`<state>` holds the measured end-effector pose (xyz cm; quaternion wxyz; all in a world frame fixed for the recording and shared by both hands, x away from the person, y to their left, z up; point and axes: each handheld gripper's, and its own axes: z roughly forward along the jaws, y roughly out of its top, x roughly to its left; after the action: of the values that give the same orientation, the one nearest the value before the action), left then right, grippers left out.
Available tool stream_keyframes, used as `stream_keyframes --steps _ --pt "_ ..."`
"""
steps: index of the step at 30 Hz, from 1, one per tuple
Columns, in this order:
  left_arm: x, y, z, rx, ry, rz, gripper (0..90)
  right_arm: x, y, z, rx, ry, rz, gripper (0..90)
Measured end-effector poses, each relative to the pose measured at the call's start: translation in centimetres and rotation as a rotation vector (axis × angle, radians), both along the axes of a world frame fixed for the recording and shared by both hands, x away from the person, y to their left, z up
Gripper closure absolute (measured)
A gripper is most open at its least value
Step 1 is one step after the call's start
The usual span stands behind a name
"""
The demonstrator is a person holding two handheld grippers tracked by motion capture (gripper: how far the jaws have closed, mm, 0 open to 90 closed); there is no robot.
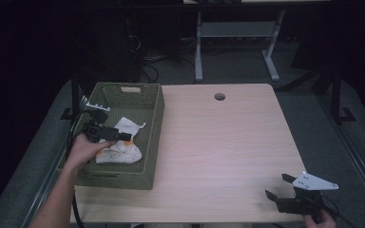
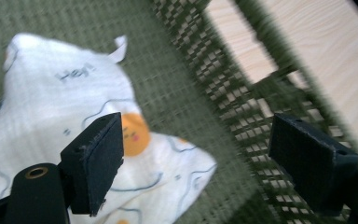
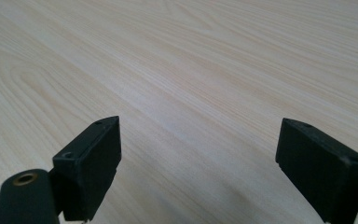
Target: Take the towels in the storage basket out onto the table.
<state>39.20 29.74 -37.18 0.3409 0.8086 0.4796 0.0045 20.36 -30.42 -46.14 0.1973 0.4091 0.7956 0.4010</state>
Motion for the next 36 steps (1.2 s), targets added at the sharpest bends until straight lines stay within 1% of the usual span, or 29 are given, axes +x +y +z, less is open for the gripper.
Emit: stream_keyframes --steps 1,3,4,6,7,8,9,10,12,13,14,15,18,19,21,23,24,25,26,27,28,29,30,31,33,36 --pt "0.1 -0.1 -0.4 0.02 0.005 0.0 18.1 0.0 0.0 0.0 0.0 0.0 0.002 13.9" --pt "0.2 -0.1 -0.6 0.026 0.003 -0.002 18.3 -0.1 -0.1 0.1 0.001 0.001 0.002 13.8" --pt "0.4 -0.1 -0.9 0.048 0.009 0.002 20.4 -0.1 -0.1 0.1 0.003 -0.005 0.002 13.8" --pt "0.8 -0.1 -1.3 0.078 0.033 -0.003 20.4 -0.1 -0.1 0.1 0.005 -0.004 0.001 13.8" --pt "1.1 -0.1 -1.7 0.095 0.04 0.014 20.4 -0.1 -0.1 0.1 0.008 -0.002 0.0 13.9" --pt "1.1 -0.1 -1.7 0.095 0.04 0.014 20.4 -0.1 -0.1 0.1 0.005 -0.002 0.003 13.9" --pt "1.2 -0.1 -1.8 0.11 0.049 0.022 20.4 -0.1 -0.1 0.1 0.005 -0.002 0.003 13.9" --pt "1.4 0.0 -1.9 0.137 0.055 0.024 20.5 0.0 -0.1 0.1 0.001 0.0 0.006 13.8" --pt "1.6 0.0 -2.3 0.163 0.075 0.06 20.9 0.0 -0.1 0.1 0.001 0.0 0.008 13.9" --pt "1.7 0.1 -2.4 0.174 0.091 0.081 21.3 0.0 -0.1 0.1 0.001 -0.003 0.011 13.8" --pt "1.8 0.1 -2.6 0.185 0.102 0.085 21.2 -0.1 0.0 0.1 0.003 0.003 0.011 13.8" --pt "1.8 0.1 -2.6 0.185 0.102 0.085 21.2 -0.1 0.0 0.1 0.003 0.003 0.011 13.8" --pt "2.0 0.1 -2.9 0.218 0.12 0.108 21.2 0.0 0.1 0.1 0.0 0.0 0.02 13.8" --pt "2.1 0.1 -3.1 0.232 0.133 0.116 21.3 0.0 0.1 0.1 -0.001 0.0 0.022 13.8" --pt "2.1 0.1 -3.2 0.245 0.143 0.11 22.0 -0.1 0.1 0.1 0.002 0.001 0.022 13.9" --pt "2.2 0.0 -3.5 0.275 0.151 0.11 23.6 -0.1 0.1 0.1 0.002 -0.001 0.022 13.8" --pt "2.2 0.0 -3.5 0.275 0.151 0.11 23.6 -0.1 0.1 0.1 0.002 -0.001 0.022 13.8" --pt "2.2 0.0 -3.6 0.291 0.157 0.112 23.7 0.0 0.1 0.1 0.002 -0.001 0.022 13.8" --pt "2.3 -0.1 -3.9 0.321 0.168 0.109 24.0 0.0 0.1 0.1 0.001 -0.002 0.02 13.8" --pt "2.3 -0.1 -3.9 0.321 0.168 0.109 24.7 0.0 0.1 0.1 0.001 -0.002 0.02 13.8" --pt "2.4 -0.1 -4.2 0.362 0.179 0.117 25.1 0.0 0.2 0.1 -0.001 0.002 0.02 13.9" --pt "2.5 -0.1 -4.4 0.374 0.19 0.133 25.5 0.0 0.1 0.1 -0.002 -0.002 0.022 13.8" --pt "2.5 -0.1 -4.4 0.374 0.19 0.133 25.6 0.0 0.1 0.1 -0.002 -0.002 0.022 13.8" --pt "2.6 0.0 -4.5 0.372 0.206 0.146 25.5 -0.1 0.1 0.2 0.0 -0.002 0.018 13.9" --pt "2.7 -0.1 -4.5 0.384 0.207 0.157 25.6 -0.2 0.1 0.2 0.003 -0.006 0.016 13.8" --pt "2.7 -0.4 -4.8 0.421 0.229 0.159 26.0 -0.1 0.1 0.2 0.005 -0.006 0.016 13.8"
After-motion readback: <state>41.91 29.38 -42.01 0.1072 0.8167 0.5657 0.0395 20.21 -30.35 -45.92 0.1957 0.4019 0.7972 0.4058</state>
